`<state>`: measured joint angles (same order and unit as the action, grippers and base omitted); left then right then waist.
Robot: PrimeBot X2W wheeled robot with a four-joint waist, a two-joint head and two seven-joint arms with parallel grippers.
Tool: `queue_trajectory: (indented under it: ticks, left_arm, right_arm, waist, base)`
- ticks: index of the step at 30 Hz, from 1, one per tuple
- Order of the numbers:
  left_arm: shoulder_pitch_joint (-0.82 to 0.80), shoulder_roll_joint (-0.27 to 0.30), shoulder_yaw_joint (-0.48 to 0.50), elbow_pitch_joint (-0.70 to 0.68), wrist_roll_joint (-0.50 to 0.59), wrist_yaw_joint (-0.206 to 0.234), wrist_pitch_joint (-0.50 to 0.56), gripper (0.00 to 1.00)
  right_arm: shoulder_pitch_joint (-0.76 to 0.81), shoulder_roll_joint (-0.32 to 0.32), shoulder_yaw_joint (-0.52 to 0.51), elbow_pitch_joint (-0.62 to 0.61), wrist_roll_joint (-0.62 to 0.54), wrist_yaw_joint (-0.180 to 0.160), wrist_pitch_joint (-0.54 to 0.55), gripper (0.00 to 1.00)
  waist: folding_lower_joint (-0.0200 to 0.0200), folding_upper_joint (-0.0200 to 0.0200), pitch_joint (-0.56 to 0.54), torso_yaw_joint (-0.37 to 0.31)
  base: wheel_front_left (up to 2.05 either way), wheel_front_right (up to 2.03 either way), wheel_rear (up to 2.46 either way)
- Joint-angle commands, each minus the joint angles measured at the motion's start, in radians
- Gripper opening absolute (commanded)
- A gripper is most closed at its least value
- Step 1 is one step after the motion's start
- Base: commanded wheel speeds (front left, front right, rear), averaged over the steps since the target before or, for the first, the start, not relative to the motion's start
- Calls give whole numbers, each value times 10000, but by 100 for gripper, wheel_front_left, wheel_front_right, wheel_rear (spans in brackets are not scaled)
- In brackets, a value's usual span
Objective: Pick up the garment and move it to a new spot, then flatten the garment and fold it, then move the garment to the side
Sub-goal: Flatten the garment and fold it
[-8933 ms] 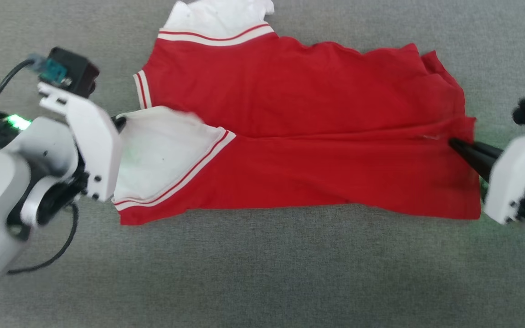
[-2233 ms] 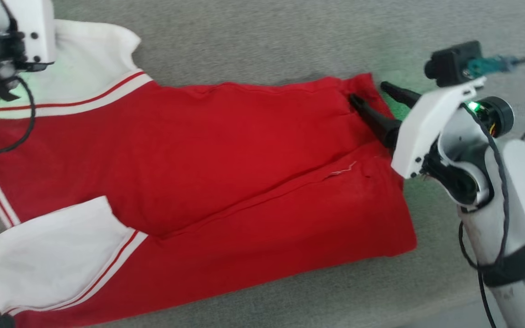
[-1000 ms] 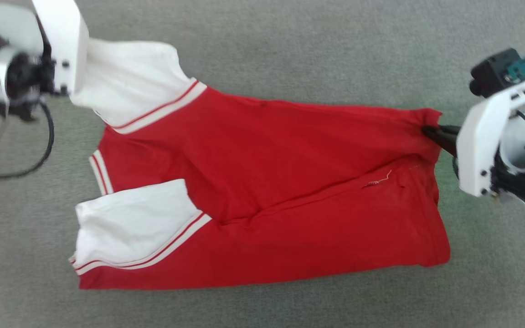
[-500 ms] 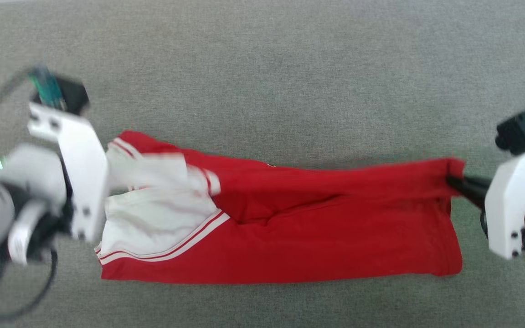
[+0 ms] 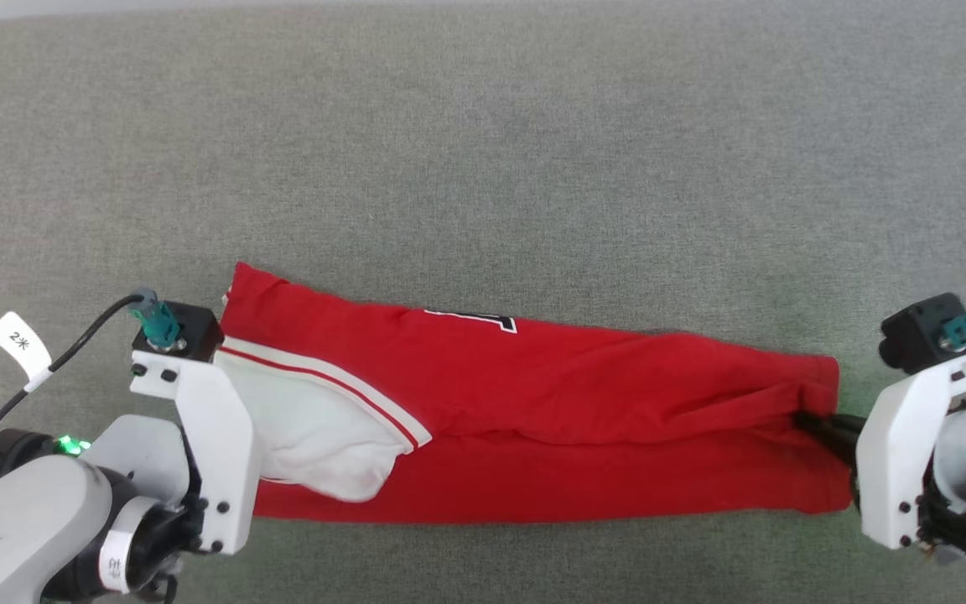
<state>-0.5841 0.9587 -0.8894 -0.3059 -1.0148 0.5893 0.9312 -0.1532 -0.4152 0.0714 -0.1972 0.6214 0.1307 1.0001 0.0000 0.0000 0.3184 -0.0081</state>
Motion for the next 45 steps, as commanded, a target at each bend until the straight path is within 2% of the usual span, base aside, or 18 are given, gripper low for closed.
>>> queue_trajectory:
  ticks: [1,7,13,23,29,36,37,38,39,45]
  left_arm:
    - [154,-92,128,132,-186,-57,-213,100]
    - [746,-439,798,453,-403,-454,-1936,100]
    - [1519,-641,1499,508,-335,-949,-4104,100]
    - [2428,-1325,2460,1210,16,-1845,-7773,100]
    - [2982,-1695,2999,1813,139,-2318,-9736,100]
    - [3525,-2066,3329,2664,103,-2809,-11219,100]
    - [3554,-2144,3402,2798,123,-2906,-11415,100]
    - [3585,-2282,3496,2924,40,-3034,-11548,100]
    - [3656,-2362,3565,3082,25,-3136,-11656,100]
    - [3970,-3152,4534,3719,760,-3836,-11963,100]
  right_arm:
    - [141,62,47,28,-65,0,-104,100]
    - [656,338,-77,10,162,0,-502,100]
    - [1162,618,-646,-63,159,0,-996,100]
    - [1003,595,-1474,473,192,0,-1112,100]
    - [751,482,-1357,1290,455,0,-1013,100]
    - [251,546,-759,2306,959,1,-939,98]
    - [173,567,-575,2442,1114,3,-862,53]
    - [82,578,-406,2549,1246,12,-859,31]
    - [24,604,-253,2650,1400,18,-843,0]
    - [-392,415,45,2826,2301,23,-1092,0]
  waist:
    - [0,0,-58,-1]
    - [0,0,-259,40]
    - [0,0,-336,162]
    - [0,0,-288,626]
    - [0,0,-252,938]
    - [0,0,-232,1198]
    - [0,0,-230,1232]
    - [0,0,-229,1274]
    - [0,0,-235,1307]
    - [0,0,-290,1418]
  base:
    - [0,0,0]
    - [0,0,0]
    - [0,0,0]
    - [0,0,0]
    - [0,0,0]
    - [0,0,0]
    - [0,0,0]
    - [0,0,0]
    - [0,0,0]
    - [0,0,0]
